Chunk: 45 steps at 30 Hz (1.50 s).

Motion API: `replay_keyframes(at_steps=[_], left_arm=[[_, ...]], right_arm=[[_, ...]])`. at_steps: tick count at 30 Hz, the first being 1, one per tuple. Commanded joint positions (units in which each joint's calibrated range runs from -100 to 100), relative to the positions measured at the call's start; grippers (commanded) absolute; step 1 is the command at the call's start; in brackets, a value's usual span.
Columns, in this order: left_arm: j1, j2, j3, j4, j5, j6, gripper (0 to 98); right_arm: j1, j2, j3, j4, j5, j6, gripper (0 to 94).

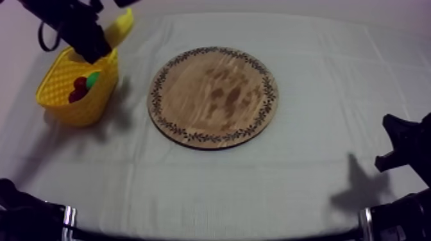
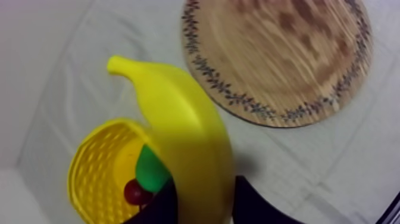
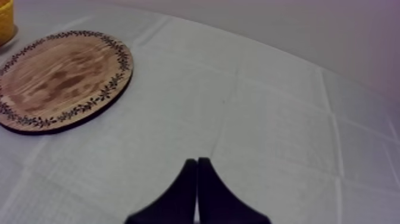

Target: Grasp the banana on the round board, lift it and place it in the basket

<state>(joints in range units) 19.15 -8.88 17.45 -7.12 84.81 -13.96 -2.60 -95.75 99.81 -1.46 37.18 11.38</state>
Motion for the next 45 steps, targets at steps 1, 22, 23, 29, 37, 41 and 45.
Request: replay_keyframes(at_steps=[1,22,23,29,37,41,45], left_arm=[[-1.12,-0.14,-1.23,-0.75,0.76,2.64,29.1],[-12.58,17.85,-14.73,-5.79,0.21,12.46,24.8],[-12.96,18.77,-14.17,-5.72,0.14,12.61,24.9],[-14.67,22.64,-8.16,-5.06,-2.45,12.95,25.3],[-15.98,24.26,-1.46,-4.85,-6.12,12.97,25.4],[-16.38,24.52,-0.34,-4.61,-7.19,12.85,25.9],[-16.62,24.43,0.01,-4.41,-7.89,12.74,27.0]], right_arm=[[0.0,0.0,-0.03,0.02,0.0,-0.02,0.3],[0.0,0.0,-0.03,0.02,0.0,-0.02,0.3],[0.0,0.0,-0.03,0.02,0.0,-0.02,0.3],[0.0,0.0,-0.03,0.02,0.0,-0.02,0.3],[0.0,0.0,-0.03,0.02,0.0,-0.02,0.3],[0.0,0.0,-0.03,0.02,0.0,-0.02,0.3],[0.0,0.0,-0.03,0.02,0.0,-0.02,0.3]])
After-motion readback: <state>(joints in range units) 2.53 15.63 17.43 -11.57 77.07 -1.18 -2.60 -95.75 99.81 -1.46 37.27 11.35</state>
